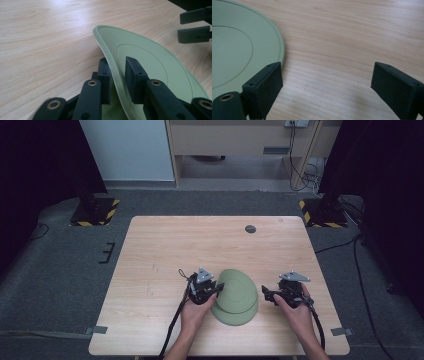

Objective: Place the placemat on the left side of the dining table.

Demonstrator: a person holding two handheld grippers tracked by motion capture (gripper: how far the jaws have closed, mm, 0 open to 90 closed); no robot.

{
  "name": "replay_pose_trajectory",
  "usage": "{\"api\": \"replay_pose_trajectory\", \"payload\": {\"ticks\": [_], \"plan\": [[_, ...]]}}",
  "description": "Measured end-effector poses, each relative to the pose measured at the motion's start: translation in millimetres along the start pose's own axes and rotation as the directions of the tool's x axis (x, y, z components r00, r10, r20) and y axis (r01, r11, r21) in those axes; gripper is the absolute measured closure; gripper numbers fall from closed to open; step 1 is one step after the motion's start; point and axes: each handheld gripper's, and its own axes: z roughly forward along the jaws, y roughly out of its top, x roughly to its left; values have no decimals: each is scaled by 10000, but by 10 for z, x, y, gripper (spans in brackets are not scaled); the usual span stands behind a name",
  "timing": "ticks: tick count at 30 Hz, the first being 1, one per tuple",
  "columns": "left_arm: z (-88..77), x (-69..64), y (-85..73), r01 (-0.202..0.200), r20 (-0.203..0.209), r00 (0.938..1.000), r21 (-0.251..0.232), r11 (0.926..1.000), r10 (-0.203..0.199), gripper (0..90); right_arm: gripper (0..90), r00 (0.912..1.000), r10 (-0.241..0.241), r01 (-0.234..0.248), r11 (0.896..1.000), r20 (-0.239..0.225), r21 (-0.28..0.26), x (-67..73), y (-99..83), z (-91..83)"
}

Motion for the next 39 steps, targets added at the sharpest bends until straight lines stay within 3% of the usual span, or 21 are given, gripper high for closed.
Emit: {"api": "replay_pose_trajectory", "payload": {"ticks": [9,17,23,30,39], "plan": [[-11,27,32,-135,300,9995,31,9999,134,782,91,9967,808,-809,9964,57,256,-213,-88,30],[-38,8,80,-143,431,9990,-54,9999,145,810,89,9940,1051,-1062,9936,287,395,-313,-136,52],[-79,-31,150,-358,580,9977,-73,9993,361,833,83,9951,832,-852,9958,540,348,-310,-151,76],[-135,-74,224,-265,683,9972,-380,9989,290,849,69,9959,706,-730,9965,564,411,-297,-151,85],[-272,-193,429,-563,998,9930,-666,9962,628,851,63,9966,461,-497,9974,684,514,-270,-150,96]]}}
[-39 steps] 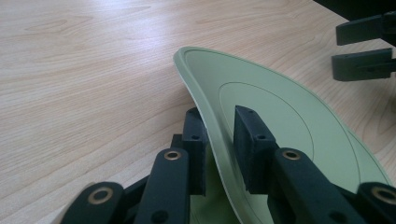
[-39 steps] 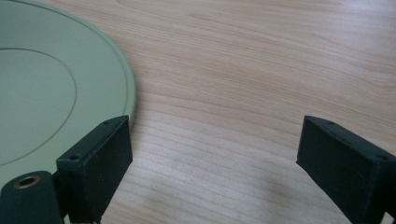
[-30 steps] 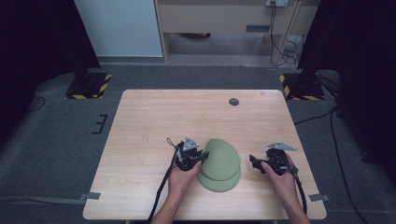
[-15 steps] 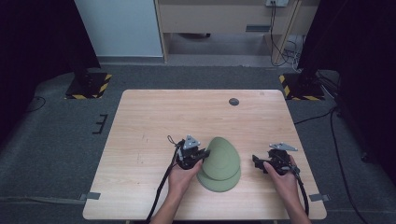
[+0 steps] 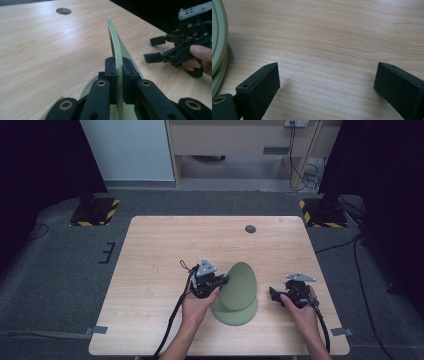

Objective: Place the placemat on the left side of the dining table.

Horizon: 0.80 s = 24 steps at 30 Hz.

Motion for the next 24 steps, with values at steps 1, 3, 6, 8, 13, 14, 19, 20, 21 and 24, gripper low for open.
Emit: {"api": "replay_pose_trajectory", "payload": {"ticks": [1,3,6,8,13,14,19,20,21,24], "plan": [[0,0,0,0,0,10000,0,10000,0,851,63,10000,0,0,10000,0,0,0,0,0],[-21,-30,50,-138,35,9999,-59,9999,138,851,63,10000,1,-1,10000,-22,14,-4,2,0],[-55,-61,127,-228,102,9997,-204,9995,230,852,63,10000,-20,20,10000,2,-1,-3,1,3],[-65,-60,160,-186,137,9997,-274,9995,190,852,62,10000,-32,32,10000,39,27,4,2,4],[-89,-36,215,-74,232,9997,-370,9993,83,853,62,9999,-91,90,9999,97,70,14,3,6],[-105,-26,242,-51,203,9998,-421,9991,59,853,62,9999,-112,111,9999,118,76,16,4,8],[-137,13,294,-28,47,10000,-481,9988,30,853,61,9999,-111,110,9999,117,91,19,4,8],[-150,27,308,-9,-17,10000,-508,9987,9,853,61,9999,-112,111,9999,117,91,19,4,8],[-163,43,320,-4,-55,10000,-559,9984,1,853,61,9999,-112,111,9999,123,89,20,4,8],[-198,96,354,58,-208,9998,-670,9977,-72,853,63,9997,-182,181,9998,155,92,21,4,10]]}}
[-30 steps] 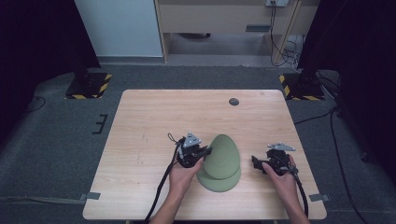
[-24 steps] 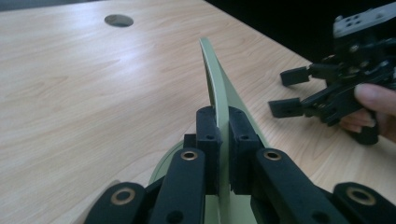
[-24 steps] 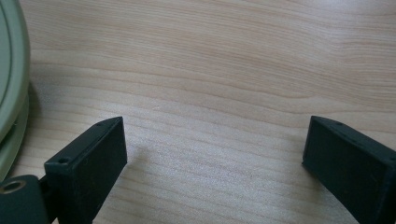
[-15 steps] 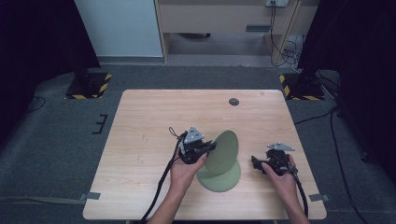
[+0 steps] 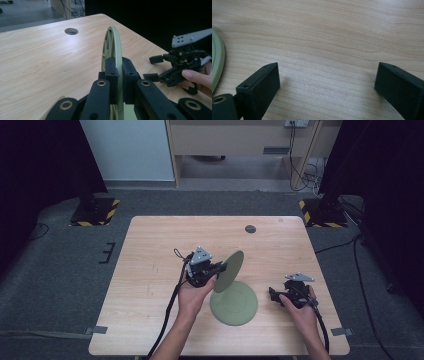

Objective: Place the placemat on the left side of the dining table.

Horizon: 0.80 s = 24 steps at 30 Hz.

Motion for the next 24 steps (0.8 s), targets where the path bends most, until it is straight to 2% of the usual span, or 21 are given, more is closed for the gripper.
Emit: {"api": "replay_pose_trajectory", "payload": {"ticks": [4,6,14,24], "plan": [[-21,64,28,197,-95,9998,-20,9998,-197,854,62,10000,-40,40,10000,51,25,5,1,2],[-39,118,51,427,-112,9990,-126,9990,-429,853,62,10000,-61,61,10000,68,32,9,2,3],[-127,223,100,618,-570,9963,-379,9974,-639,853,60,9998,-147,146,9999,132,68,18,3,7],[-209,319,155,592,-799,9948,-572,9966,-637,853,51,9998,-158,156,9998,108,102,23,4,9]]}}
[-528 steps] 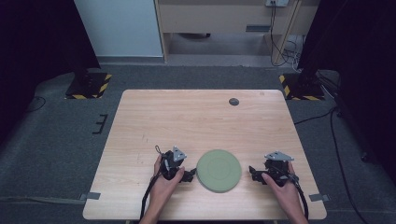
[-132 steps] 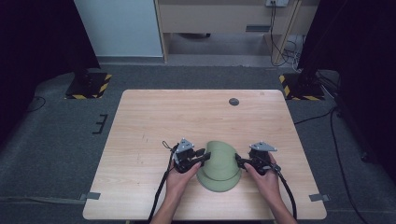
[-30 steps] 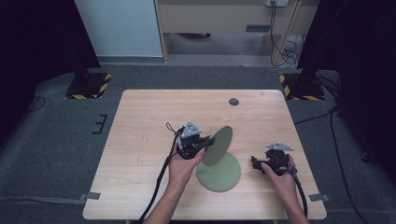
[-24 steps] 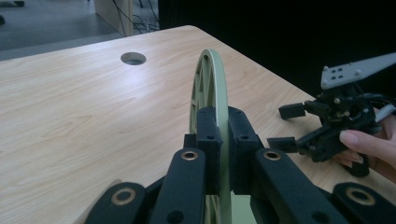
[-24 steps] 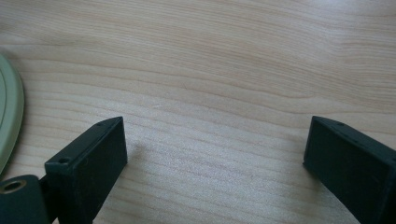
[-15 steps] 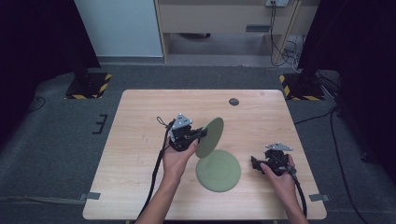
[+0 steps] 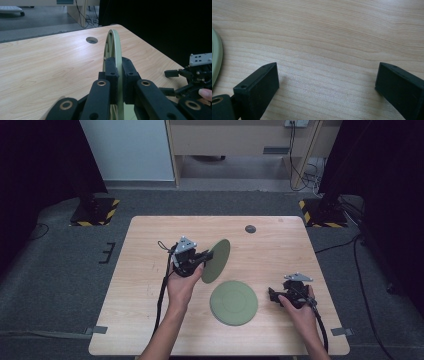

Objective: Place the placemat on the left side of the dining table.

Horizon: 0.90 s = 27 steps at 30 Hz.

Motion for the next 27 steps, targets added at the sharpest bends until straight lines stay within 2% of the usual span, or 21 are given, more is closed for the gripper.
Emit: {"api": "replay_pose_trajectory", "payload": {"ticks": [17,22,27], "plan": [[-80,146,46,28,-451,9990,18,10000,-27,853,48,10000,-29,29,10000,4,19,-1,1,2],[-137,215,-2,259,-570,9980,-132,9996,-266,853,48,10000,-33,33,10000,4,18,-1,1,2],[-180,266,-22,324,-695,9970,-175,9993,-336,853,48,10000,-13,13,10000,-3,26,0,1,1]]}}
